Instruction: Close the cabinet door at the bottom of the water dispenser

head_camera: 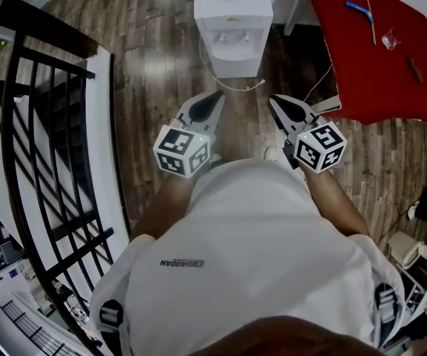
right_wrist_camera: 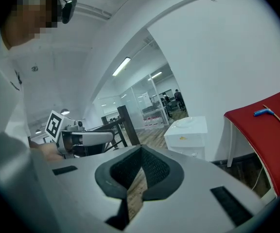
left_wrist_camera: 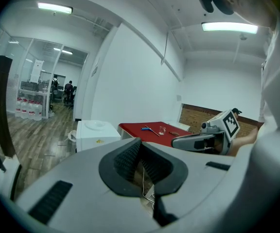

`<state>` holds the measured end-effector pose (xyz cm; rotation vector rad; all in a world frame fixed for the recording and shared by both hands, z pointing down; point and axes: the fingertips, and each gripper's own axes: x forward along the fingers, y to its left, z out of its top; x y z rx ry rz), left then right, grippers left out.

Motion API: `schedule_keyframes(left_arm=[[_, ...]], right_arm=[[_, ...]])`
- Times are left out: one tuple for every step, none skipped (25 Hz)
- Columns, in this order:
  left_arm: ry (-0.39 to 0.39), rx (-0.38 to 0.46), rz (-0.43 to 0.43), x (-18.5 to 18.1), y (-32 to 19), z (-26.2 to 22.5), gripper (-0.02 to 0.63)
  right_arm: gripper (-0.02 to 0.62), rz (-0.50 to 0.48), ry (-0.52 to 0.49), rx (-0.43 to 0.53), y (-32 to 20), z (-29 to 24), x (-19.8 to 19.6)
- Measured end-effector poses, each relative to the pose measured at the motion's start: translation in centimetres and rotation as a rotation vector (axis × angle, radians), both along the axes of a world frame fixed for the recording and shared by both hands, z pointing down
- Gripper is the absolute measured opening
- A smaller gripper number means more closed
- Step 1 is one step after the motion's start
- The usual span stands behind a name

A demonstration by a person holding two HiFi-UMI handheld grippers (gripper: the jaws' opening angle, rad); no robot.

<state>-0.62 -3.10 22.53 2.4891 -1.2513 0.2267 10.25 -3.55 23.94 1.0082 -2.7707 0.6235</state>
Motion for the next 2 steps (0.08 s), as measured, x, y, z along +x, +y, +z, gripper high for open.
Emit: schedule_keyframes(left_arm=[[0.0, 0.002, -0.002, 0.12, -0.16, -0.04, -0.002], [0.001, 0.004, -0.004, 0.23, -0.31, -0.08, -0.002]], right_arm=[[0.021, -0.001, -0.001, 0.0, -0.09, -0.01, 0.1], [0.021, -0.002, -0.001, 0.001, -0.17, -0.02, 0.2]])
